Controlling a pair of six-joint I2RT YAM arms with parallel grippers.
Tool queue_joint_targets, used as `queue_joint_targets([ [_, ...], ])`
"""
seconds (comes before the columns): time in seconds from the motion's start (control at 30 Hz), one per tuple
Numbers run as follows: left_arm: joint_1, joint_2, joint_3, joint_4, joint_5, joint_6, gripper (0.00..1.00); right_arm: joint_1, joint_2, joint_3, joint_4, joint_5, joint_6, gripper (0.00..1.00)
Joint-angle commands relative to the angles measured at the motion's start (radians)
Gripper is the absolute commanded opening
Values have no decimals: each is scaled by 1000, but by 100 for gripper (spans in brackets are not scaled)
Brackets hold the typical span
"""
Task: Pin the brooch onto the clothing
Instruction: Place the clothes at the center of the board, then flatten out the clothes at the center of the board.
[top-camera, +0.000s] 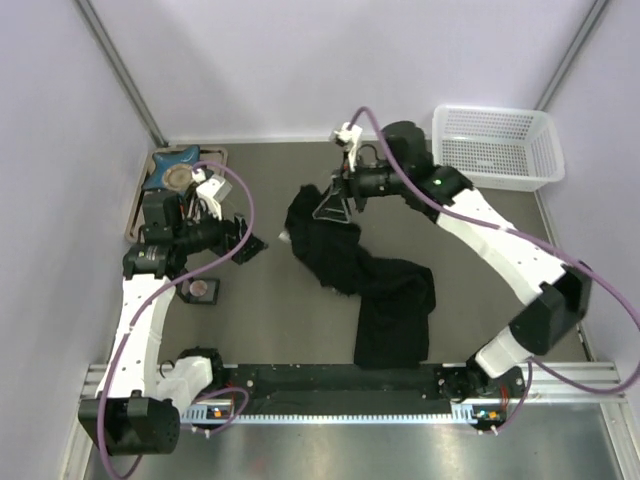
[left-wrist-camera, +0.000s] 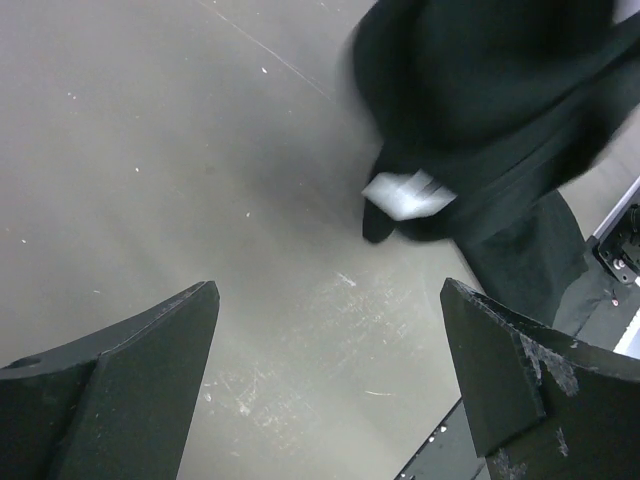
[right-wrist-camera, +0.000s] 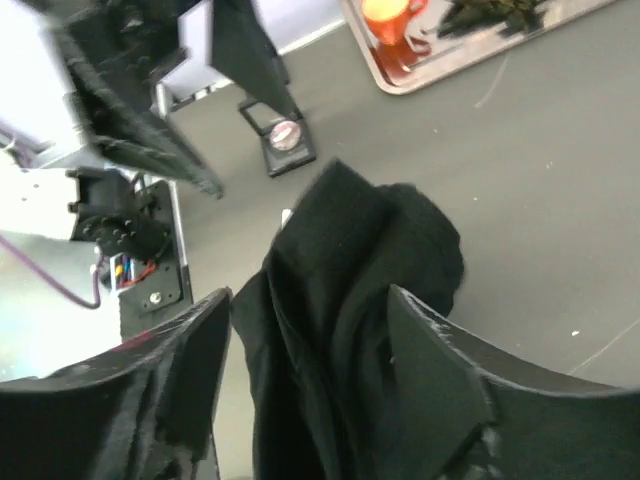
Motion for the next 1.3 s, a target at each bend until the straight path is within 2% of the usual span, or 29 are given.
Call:
queue_joint_targets([
  [0.0,8,-30,-19,22,11,-3,99,-2,119,190,-158,124,-78,78],
  [0.03,8,-26,-21,26,8,-3,99,-13,133,253,-219,139,-104,93],
  [0.1,8,-17,-31,32,15,33,99,-66,144,264,-388,173,-176,98],
  [0.13,8,-2,-34,33,18,50,99,-88,135,216,-427,175,-198,99],
  [0.2,6,22,-41,21,58,129,99,-154,87,122,-529,188,-286,99],
  [0.23,5,58,-36,4,79,173,98,-172,64,11,-557,204,-317,99],
  [0.3,-12,99,-24,-39,113,286,99,-225,27,-110,-615,247,-407,98],
  [0.33,-24,142,-18,-53,107,328,99,-240,-11,-224,-625,273,-426,98],
  [0.47,-133,243,8,-93,14,501,97,-292,-94,-447,-675,348,-491,96],
  [0.57,-216,314,33,-93,-23,613,94,-329,-92,-458,-724,353,-499,93],
  [0.7,-339,392,64,-99,-63,843,92,-341,-22,-441,-734,363,-483,92],
  [0.8,-383,461,97,-128,-101,982,91,-340,75,-448,-728,340,-459,88],
  [0.9,-400,527,139,-151,-134,1053,90,-340,144,-451,-709,299,-436,86],
  [1.0,-410,578,157,-151,-172,1090,81,-340,193,-452,-676,294,-410,77],
  [1.03,-413,595,157,-155,-189,1101,69,-340,202,-454,-668,299,-407,74],
  [1.07,-417,601,160,-174,-201,1118,62,-340,210,-454,-662,310,-400,68],
  [1.1,-420,604,162,-215,-224,1148,55,-340,216,-452,-645,319,-387,54],
  [1.13,-420,601,160,-237,-236,1156,47,-340,222,-449,-639,331,-382,47],
  [1.17,-419,598,156,-255,-250,1159,35,-343,224,-443,-631,366,-379,39],
  [1.2,-419,590,150,-284,-276,1162,26,-346,222,-426,-623,386,-377,9],
  [1.23,-419,569,142,-295,-284,1165,20,-352,221,-411,-611,426,-374,0],
  [1.27,-417,552,119,-295,-292,1161,4,-363,222,-390,-611,438,-374,0],
])
